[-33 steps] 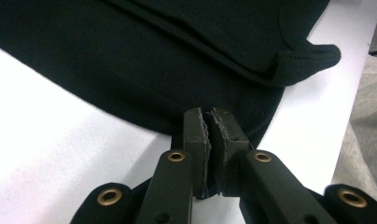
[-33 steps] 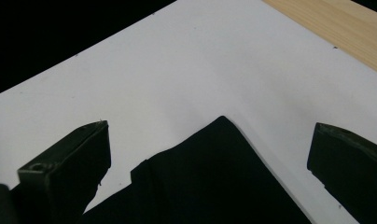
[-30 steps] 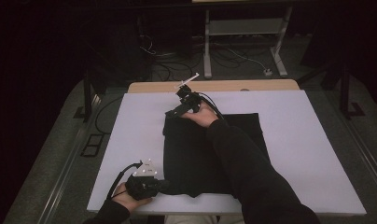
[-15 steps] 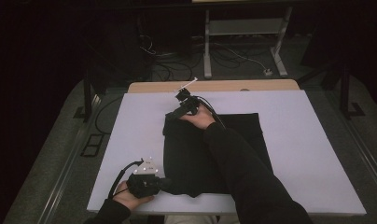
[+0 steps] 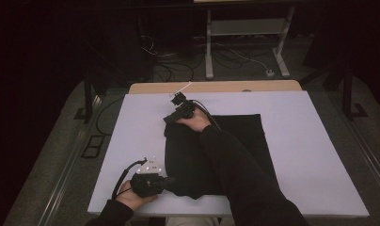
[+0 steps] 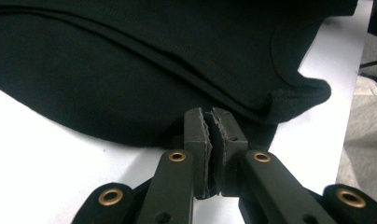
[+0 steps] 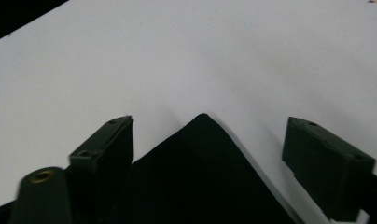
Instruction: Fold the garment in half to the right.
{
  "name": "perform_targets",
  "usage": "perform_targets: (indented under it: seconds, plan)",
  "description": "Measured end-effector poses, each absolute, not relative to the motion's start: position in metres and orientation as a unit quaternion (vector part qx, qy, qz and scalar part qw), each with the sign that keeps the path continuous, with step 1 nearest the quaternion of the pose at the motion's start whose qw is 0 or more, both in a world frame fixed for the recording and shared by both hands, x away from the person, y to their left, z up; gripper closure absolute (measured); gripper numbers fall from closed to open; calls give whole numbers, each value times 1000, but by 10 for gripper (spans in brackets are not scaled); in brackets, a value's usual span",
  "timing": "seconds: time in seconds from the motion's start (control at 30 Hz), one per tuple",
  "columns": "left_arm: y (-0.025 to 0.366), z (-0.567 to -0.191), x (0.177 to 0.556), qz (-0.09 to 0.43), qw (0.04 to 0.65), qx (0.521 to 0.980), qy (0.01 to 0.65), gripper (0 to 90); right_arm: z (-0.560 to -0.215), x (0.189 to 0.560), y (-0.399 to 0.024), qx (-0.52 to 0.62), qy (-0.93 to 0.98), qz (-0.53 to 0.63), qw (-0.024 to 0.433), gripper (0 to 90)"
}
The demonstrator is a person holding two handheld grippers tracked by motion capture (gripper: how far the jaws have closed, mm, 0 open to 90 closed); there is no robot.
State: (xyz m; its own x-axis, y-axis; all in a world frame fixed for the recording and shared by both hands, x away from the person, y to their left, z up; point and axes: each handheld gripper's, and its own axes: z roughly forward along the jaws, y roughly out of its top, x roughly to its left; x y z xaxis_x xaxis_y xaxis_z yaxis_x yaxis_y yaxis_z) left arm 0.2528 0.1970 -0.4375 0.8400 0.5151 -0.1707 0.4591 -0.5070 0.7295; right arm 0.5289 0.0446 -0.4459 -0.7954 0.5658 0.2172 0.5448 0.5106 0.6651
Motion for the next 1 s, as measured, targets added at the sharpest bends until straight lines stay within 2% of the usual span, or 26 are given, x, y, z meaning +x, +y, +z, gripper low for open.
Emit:
perform_targets:
  seconds: [0.17,0.47,0.53,0.57,1.0]
  plan:
    - [196,-436,254,35,416,864,281,837,-448,529,51,318,871,375,22,310]
    - [195,-433,257,40,425,861,276,837,-445,523,59,307,882,356,45,714]
    - [195,-432,259,39,426,862,274,836,-442,522,58,302,885,351,50,828]
    - [194,-432,259,41,428,860,275,837,-441,522,58,300,886,349,52,852]
    - [191,-426,260,38,433,859,271,837,-411,519,35,298,883,361,25,871]
